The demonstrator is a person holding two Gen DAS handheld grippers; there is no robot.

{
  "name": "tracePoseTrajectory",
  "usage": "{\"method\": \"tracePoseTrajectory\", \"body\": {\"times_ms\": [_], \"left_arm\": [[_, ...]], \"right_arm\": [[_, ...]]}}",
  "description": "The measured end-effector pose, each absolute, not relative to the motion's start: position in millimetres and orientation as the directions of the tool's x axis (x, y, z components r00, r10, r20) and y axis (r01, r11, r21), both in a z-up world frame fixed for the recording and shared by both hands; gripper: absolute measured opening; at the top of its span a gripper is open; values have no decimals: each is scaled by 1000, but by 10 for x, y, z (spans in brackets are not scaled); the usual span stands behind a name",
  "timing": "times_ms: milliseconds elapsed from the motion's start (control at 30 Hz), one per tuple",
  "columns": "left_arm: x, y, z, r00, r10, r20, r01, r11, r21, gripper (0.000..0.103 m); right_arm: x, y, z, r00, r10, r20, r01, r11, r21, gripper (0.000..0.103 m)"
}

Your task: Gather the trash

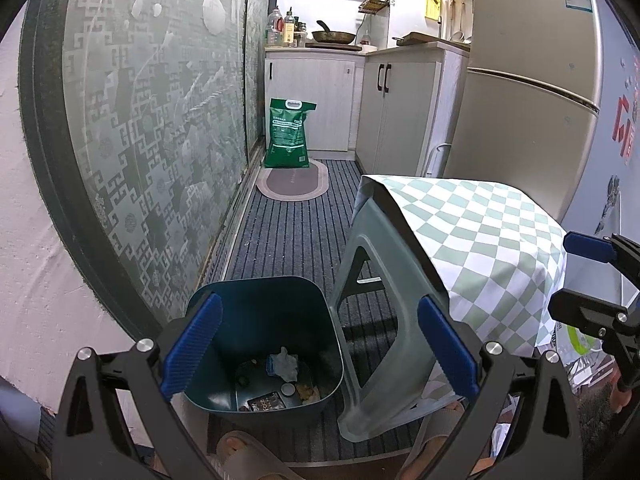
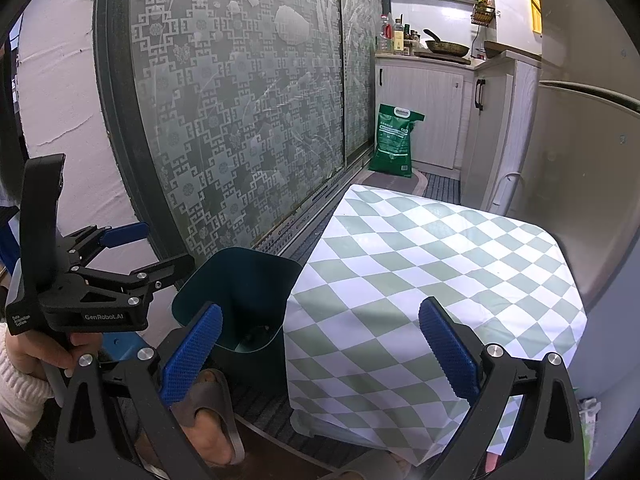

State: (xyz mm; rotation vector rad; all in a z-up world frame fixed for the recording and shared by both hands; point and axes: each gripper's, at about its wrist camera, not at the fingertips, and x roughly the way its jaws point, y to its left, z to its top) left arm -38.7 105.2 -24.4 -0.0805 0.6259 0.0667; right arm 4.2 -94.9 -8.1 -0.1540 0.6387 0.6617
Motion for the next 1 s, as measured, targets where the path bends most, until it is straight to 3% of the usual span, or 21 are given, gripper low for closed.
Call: {"method": "tracePoseTrajectory", "body": {"times_ms": [1000], "left_arm": [[-388,1072,-227,809,46,-586,-95,994,-54,100]], "right_arm": [[44,-962,-82,607,523,-598,-615,786,63,99]]}}
